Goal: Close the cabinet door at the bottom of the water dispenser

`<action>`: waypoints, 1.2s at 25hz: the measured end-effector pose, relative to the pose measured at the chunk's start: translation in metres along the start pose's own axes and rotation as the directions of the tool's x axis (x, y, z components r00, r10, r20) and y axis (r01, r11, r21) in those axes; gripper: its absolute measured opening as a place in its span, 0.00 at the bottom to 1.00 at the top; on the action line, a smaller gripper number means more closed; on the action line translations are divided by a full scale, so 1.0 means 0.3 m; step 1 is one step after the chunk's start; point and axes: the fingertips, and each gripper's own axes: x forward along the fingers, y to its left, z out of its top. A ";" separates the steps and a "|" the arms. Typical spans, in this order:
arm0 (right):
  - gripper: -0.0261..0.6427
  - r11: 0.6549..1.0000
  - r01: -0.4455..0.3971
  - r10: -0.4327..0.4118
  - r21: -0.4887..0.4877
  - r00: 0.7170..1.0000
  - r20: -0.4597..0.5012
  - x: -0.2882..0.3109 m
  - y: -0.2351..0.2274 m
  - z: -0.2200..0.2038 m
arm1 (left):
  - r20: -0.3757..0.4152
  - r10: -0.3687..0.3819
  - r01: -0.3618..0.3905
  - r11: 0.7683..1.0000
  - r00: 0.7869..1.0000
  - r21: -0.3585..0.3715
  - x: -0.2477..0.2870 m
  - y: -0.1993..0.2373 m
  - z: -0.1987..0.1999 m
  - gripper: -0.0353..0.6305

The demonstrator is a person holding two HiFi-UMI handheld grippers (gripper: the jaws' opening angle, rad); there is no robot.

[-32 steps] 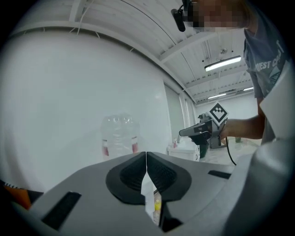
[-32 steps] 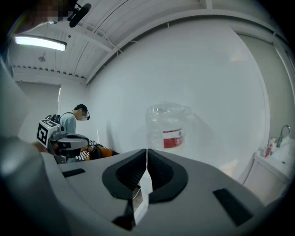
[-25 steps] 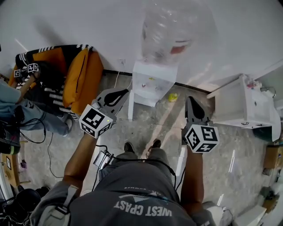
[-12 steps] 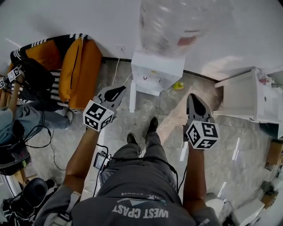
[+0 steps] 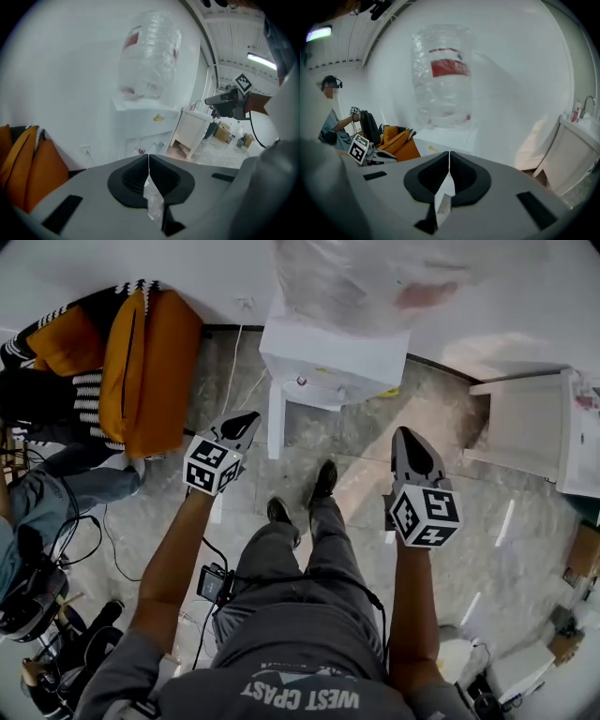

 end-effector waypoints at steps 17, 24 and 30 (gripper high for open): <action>0.08 0.997 0.032 -0.025 0.069 0.995 -0.096 0.230 -0.170 -0.281 | -0.330 -0.016 -0.052 0.979 0.944 -0.195 0.444 0.170 -0.642 0.08; 0.08 0.996 0.036 -0.025 0.080 0.991 -0.133 0.279 -0.215 -0.386 | -0.384 -0.026 -0.090 0.955 0.923 -0.281 0.533 0.209 -0.820 0.09; 0.08 0.995 0.051 -0.038 0.082 0.987 -0.154 0.298 -0.273 -0.440 | -0.391 -0.016 -0.130 0.930 0.920 -0.344 0.593 0.236 -0.897 0.22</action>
